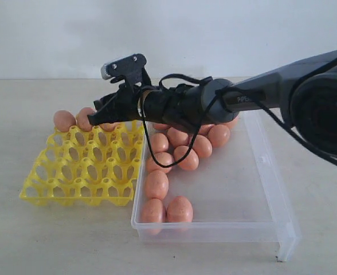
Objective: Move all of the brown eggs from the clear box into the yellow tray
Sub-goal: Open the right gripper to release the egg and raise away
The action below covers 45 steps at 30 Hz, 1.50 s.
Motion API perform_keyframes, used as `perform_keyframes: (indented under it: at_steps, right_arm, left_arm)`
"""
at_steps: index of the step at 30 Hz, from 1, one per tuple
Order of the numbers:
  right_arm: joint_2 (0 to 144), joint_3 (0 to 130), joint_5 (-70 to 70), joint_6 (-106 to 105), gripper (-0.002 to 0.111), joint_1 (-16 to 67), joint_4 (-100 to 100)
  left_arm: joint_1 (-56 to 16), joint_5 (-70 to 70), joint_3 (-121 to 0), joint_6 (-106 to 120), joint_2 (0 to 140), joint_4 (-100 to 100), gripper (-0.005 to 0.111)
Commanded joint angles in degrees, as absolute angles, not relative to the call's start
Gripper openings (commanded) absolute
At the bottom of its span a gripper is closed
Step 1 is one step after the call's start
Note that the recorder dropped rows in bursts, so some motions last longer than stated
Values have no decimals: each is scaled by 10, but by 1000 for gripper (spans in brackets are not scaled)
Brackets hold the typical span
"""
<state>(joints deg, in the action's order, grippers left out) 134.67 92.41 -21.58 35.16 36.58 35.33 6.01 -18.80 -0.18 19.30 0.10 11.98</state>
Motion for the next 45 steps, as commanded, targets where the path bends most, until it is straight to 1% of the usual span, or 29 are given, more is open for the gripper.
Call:
perform_keyframes:
  at_steps: [1, 3, 4, 9, 11, 13, 17, 19, 21, 24, 26, 31, 36, 39, 45]
  right_arm:
    - [1290, 927, -156, 355, 23, 365, 352]
    - [1277, 927, -122, 356, 5, 365, 352]
    - [1273, 927, -101, 356, 0, 365, 352]
    - [1272, 927, 5, 358, 0, 366, 351]
    - [1271, 927, 27, 358, 0, 366, 351]
    - [1262, 927, 17, 358, 0, 366, 350]
    - [1230, 926, -66, 358, 0, 379, 351]
    - [1212, 926, -81, 359, 0, 391, 351]
    - [1199, 926, -43, 359, 0, 403, 351]
    - [1181, 925, 67, 354, 0, 418, 352]
    - [1166, 903, 78, 334, 0, 417, 356]
    - [1091, 780, -11, 300, 0, 417, 357]
    - [1016, 682, -51, 295, 0, 417, 356]
    - [990, 656, -30, 273, 0, 416, 357]
    - [920, 651, 51, 280, 0, 390, 350]
  left_arm:
    - [62, -180, 0, 186, 0, 121, -4]
    - [62, -180, 0, 186, 0, 121, -4]
    - [62, -180, 0, 186, 0, 121, -4]
    - [62, -180, 0, 186, 0, 121, -4]
    - [62, -180, 0, 186, 0, 121, -4]
    - [62, -180, 0, 186, 0, 121, -4]
    - [62, -180, 0, 186, 0, 121, -4]
    - [62, -180, 0, 186, 0, 121, -4]
    - [62, -180, 0, 186, 0, 121, -4]
    - [62, -180, 0, 186, 0, 121, -4]
    - [62, -180, 0, 186, 0, 121, -4]
    - [62, -180, 0, 186, 0, 121, -4]
    - [62, -180, 0, 186, 0, 121, -4]
    - [62, -180, 0, 186, 0, 121, -4]
    - [62, -180, 0, 186, 0, 121, -4]
